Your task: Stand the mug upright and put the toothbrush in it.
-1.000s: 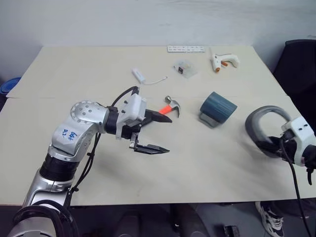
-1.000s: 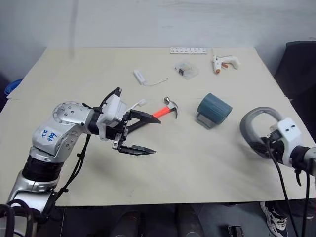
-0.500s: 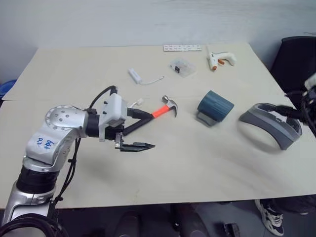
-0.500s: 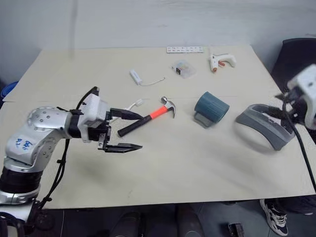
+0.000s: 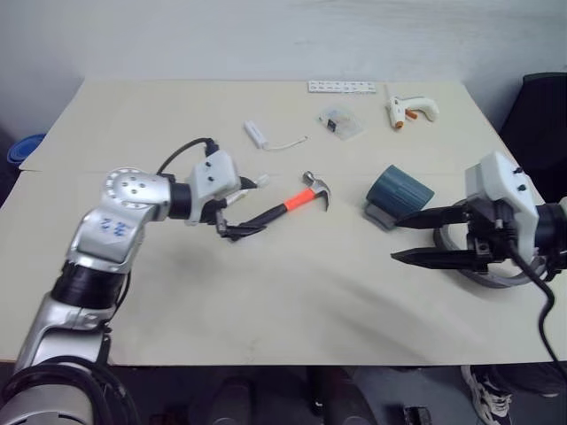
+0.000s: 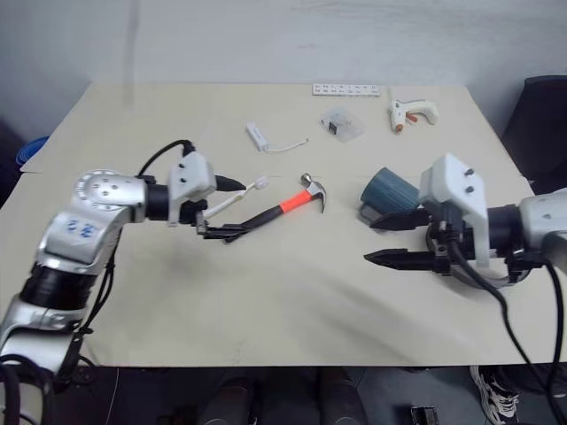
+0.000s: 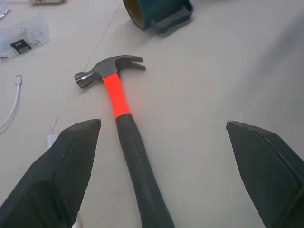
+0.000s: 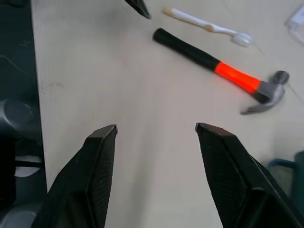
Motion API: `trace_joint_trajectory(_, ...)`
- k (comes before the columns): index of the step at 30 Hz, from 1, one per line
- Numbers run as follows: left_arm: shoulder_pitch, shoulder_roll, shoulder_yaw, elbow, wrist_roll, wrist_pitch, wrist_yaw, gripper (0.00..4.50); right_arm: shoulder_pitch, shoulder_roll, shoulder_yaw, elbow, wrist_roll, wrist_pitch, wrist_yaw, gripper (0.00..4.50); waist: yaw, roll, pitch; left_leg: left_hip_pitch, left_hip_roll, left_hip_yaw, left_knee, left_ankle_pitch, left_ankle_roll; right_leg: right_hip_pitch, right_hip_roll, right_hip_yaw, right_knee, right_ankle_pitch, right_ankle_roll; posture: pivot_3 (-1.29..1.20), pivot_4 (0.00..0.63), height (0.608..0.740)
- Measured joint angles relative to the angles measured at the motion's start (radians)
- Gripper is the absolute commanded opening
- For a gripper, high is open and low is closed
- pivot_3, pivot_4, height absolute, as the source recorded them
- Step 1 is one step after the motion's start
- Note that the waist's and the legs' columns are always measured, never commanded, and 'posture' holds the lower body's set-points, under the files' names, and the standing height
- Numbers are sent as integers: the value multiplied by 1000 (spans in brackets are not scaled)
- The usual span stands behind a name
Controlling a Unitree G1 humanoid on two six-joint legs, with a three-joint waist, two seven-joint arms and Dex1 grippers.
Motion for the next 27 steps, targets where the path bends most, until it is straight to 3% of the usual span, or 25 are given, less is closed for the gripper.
trace_joint_trajectory(12,-305,-283,-139,698,234,-183,47,4500,164,60,-97,-106,28,8,-203,2749,7,0,0,-17,0,0,11,-3,5,-15,0,0,8,1,1,0,150,740)
trace_joint_trajectory(20,-418,-449,-153,953,317,-258,119,4500,245,75,-159,-147,60,12,-274,2749,9,-1,0,-16,-2,1,14,-4,7,-14,0,2,7,2,3,0,150,740)
trace_joint_trajectory(23,-456,-486,-152,1019,346,-267,148,3929,247,75,-172,-150,71,13,-302,2778,10,-1,0,-16,-2,1,14,-4,7,-14,0,2,8,2,3,0,150,740)
trace_joint_trajectory(27,-482,-513,-146,1081,362,-272,190,2850,248,75,-172,-152,86,14,-320,2778,15,-1,0,-15,-2,1,14,-4,7,-13,0,2,8,2,3,0,150,740)
